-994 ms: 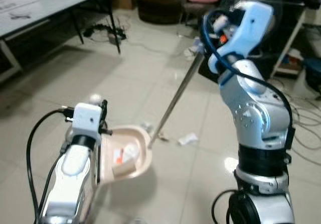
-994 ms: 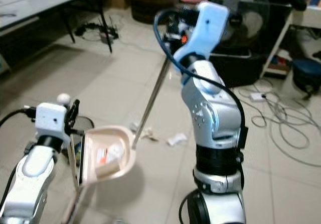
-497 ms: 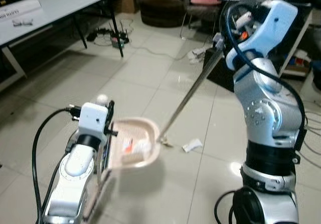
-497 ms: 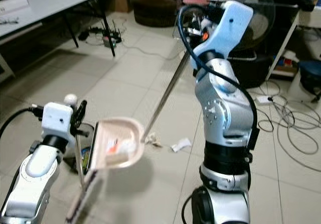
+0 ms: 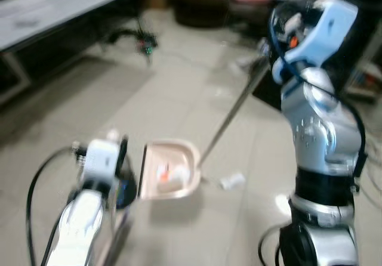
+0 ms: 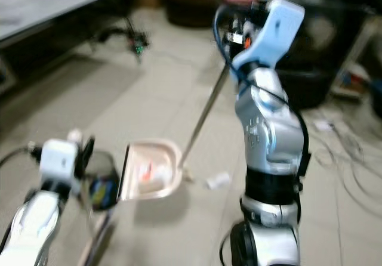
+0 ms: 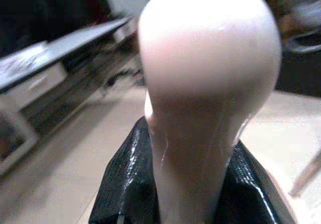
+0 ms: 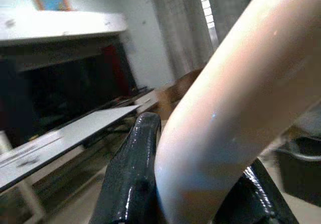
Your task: Sweep floor
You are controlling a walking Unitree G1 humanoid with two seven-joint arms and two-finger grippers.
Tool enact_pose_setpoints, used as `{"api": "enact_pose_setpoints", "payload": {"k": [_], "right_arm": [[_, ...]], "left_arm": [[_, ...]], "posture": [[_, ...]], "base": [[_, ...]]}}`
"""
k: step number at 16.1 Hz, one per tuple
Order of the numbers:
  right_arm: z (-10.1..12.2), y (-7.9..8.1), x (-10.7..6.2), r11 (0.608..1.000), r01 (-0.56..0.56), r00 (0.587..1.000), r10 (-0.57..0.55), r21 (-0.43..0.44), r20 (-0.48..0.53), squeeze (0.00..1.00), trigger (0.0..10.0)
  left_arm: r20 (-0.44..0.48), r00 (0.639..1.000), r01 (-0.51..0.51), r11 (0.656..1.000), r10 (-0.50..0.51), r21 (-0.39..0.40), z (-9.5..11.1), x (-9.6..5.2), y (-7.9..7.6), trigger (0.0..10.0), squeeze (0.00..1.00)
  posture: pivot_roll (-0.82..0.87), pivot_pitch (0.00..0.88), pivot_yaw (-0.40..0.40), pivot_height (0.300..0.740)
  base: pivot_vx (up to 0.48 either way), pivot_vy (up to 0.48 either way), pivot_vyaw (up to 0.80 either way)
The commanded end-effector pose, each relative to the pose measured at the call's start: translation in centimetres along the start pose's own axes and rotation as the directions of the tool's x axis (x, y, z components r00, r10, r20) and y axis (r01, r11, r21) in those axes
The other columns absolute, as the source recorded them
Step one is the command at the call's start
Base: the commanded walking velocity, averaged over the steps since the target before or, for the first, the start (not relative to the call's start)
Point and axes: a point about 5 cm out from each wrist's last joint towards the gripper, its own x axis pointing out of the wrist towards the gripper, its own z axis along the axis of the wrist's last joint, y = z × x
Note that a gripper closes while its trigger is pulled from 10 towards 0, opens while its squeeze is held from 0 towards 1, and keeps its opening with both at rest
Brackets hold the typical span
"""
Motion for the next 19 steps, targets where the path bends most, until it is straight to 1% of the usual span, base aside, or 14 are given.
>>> {"api": "enact_pose_setpoints", "payload": {"k": [1, 2, 4, 6, 8, 10, 12, 13, 14, 15, 17, 19], "right_arm": [[1.0, 1.7, 0.1, 0.996, -0.075, 0.996, 0.073, 0.048, 0.054, 0.0, 10.0], [1.0, 1.7, 0.2, 0.996, -0.076, 0.996, 0.073, 0.054, 0.055, 0.0, 10.0], [1.1, 1.7, 0.3, 0.995, -0.078, 0.996, 0.075, 0.056, 0.055, 0.0, 10.0], [1.0, 1.7, 0.4, 0.995, -0.08, 0.995, 0.077, 0.054, 0.056, 0.0, 10.0], [1.0, 1.7, 0.4, 0.996, -0.073, 0.996, 0.069, 0.054, 0.064, 0.0, 10.0], [1.1, 1.4, 0.3, 0.998, -0.054, 0.996, 0.051, 0.038, 0.07, 0.0, 10.0], [1.1, 1.0, 0.1, 0.999, -0.039, 0.997, 0.038, 0.025, 0.074, 0.0, 10.0], [1.2, 0.8, 0.0, 0.999, -0.032, 0.997, 0.032, 0.0, 0.077, 0.0, 10.0], [1.2, 0.6, -0.1, 0.998, -0.031, 0.996, 0.035, -0.049, 0.081, 0.0, 10.0], [1.1, 0.6, -0.2, 0.997, -0.032, 0.996, 0.038, -0.064, 0.082, 0.0, 10.0], [1.1, 0.6, -0.4, 0.996, -0.03, 0.996, 0.037, -0.083, 0.086, 0.0, 10.0], [1.0, 0.4, -0.5, 0.995, -0.027, 0.995, 0.036, -0.1, 0.088, 0.0, 10.0]], "left_arm": [[0.007, 0.999, -0.042, 0.999, 0.042, 0.03, 0.2, -0.2, 1.1, 10.0, 0.0], [-0.04, 0.997, -0.069, 0.997, 0.07, 0.019, -0.9, -1.0, 1.4, 10.0, 0.0], [-0.063, 0.994, -0.093, 0.995, 0.094, 0.025, -1.5, -1.3, 1.7, 10.0, 0.0], [-0.06, 0.994, -0.093, 0.995, 0.095, 0.03, -1.6, -1.2, 1.7, 10.0, 0.0], [-0.041, 0.995, -0.089, 0.995, 0.09, 0.037, -1.4, -0.4, 1.8, 10.0, 0.0], [-0.007, 0.998, -0.067, 0.996, 0.068, 0.051, -1.0, 0.7, 1.7, 10.0, 0.0], [0.005, 0.999, -0.051, 0.997, 0.051, 0.049, -0.8, 1.4, 1.5, 10.0, 0.0], [0.014, 0.999, -0.039, 0.998, 0.038, 0.05, -0.5, 1.9, 1.3, 10.0, 0.0], [0.027, 0.999, -0.022, 0.999, 0.021, 0.05, -0.1, 2.5, 1.0, 10.0, 0.0], [0.035, 0.999, -0.017, 0.999, 0.015, 0.048, 0.1, 2.8, 0.9, 10.0, 0.0], [0.045, 0.999, -0.012, 0.999, 0.009, 0.047, 0.2, 3.3, 0.7, 10.0, 0.0], [0.05, 0.999, -0.01, 0.999, 0.007, 0.045, 0.2, 3.4, 0.7, 10.0, 0.0]], "posture": [[-0.05, 0.0, 0.051, 0.74], [-0.04, 0.0, 0.048, 0.74], [-0.04, 0.0, 0.044, 0.74], [-0.04, 0.0, 0.041, 0.74], [-0.05, 0.0, 0.045, 0.74], [-0.05, 0.0, 0.054, 0.74], [-0.07, 0.0, 0.066, 0.74], [-0.07, 0.0, 0.068, 0.74], [-0.08, 0.0, 0.074, 0.74], [-0.08, 0.0, 0.076, 0.74], [-0.08, 0.0, 0.076, 0.74], [-0.09, 0.0, 0.082, 0.74]], "base": [[0.401, 0.0, 0.8], [0.401, 0.0, 0.8], [0.409, 0.0, 0.8], [0.401, 0.0, 0.8], [0.403, 0.0, 0.0], [0.403, 0.0, 0.0], [0.401, 0.0, 0.0], [0.401, 0.0, 0.0], [0.401, 0.0, 0.0], [0.405, 0.0, 0.0], [0.401, 0.0, 0.0], [0.405, 0.0, 0.0]]}}
